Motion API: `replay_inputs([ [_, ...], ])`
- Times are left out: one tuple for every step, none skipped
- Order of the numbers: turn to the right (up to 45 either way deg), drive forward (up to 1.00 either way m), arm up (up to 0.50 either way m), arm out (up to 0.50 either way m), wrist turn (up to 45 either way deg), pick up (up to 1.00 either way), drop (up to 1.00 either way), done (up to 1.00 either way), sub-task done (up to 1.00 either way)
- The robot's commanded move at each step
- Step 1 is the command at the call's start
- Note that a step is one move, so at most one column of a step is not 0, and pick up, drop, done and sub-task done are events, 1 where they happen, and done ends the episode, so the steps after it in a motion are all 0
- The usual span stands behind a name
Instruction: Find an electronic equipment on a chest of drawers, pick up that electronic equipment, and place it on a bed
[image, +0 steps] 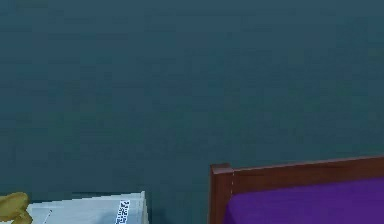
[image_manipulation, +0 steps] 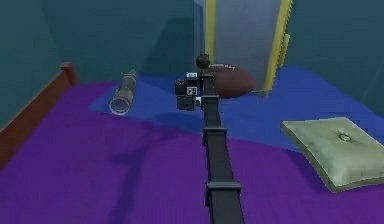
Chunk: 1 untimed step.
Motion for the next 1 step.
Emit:
replay_inputs([
  [0.0,0.00,0.00,0.00,0.0,0.00,1.00,0.00,0.00],
])
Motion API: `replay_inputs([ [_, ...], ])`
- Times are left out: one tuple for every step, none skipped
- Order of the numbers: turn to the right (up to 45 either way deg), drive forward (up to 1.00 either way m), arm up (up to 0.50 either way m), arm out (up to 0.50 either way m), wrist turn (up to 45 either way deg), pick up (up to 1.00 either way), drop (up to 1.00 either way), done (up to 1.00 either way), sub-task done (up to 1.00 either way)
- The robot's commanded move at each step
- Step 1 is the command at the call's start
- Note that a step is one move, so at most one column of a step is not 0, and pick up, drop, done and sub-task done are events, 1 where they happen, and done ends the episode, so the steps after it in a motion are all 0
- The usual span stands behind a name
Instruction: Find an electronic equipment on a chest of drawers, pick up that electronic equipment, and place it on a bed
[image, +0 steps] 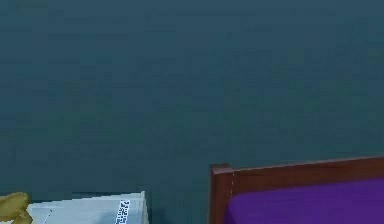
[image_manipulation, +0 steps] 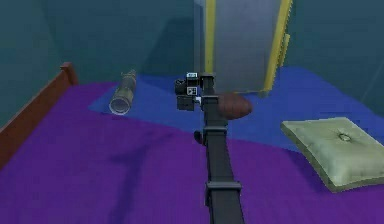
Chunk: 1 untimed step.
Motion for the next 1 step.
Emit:
replay_inputs([
  [0.0,0.00,0.10,0.00,0.0,0.00,0.00,0.00,0.00],
])
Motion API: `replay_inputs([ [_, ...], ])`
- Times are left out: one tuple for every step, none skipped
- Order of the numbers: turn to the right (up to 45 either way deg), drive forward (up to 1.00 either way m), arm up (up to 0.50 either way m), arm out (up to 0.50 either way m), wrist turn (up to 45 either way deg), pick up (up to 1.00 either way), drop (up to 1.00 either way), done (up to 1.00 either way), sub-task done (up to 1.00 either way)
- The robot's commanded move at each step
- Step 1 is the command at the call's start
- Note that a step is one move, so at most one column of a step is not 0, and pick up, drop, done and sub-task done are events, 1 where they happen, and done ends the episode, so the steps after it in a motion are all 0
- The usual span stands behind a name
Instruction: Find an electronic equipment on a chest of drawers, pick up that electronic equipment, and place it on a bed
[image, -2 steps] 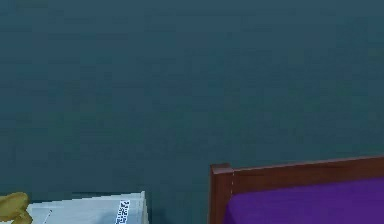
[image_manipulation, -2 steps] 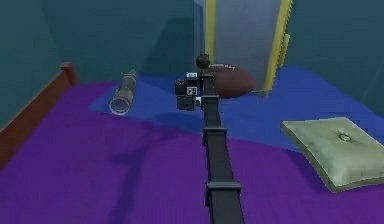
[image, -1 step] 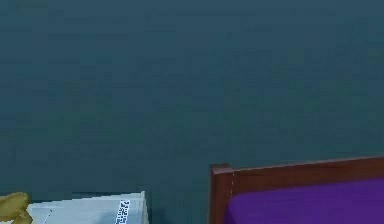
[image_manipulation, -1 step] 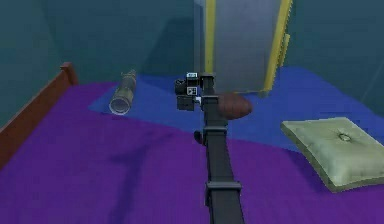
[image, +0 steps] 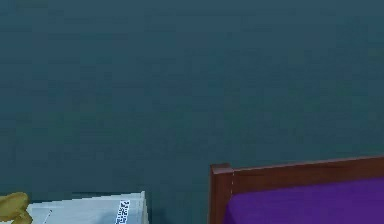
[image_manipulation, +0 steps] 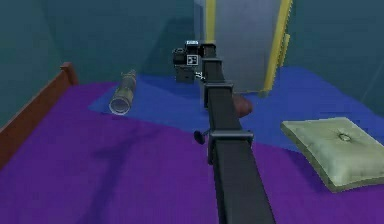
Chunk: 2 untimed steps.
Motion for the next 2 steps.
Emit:
replay_inputs([
  [0.0,0.00,0.00,-0.08,0.0,0.00,0.00,0.00,0.00],
  [0.0,0.00,0.00,0.00,0.0,0.00,0.00,1.00,0.00],
])
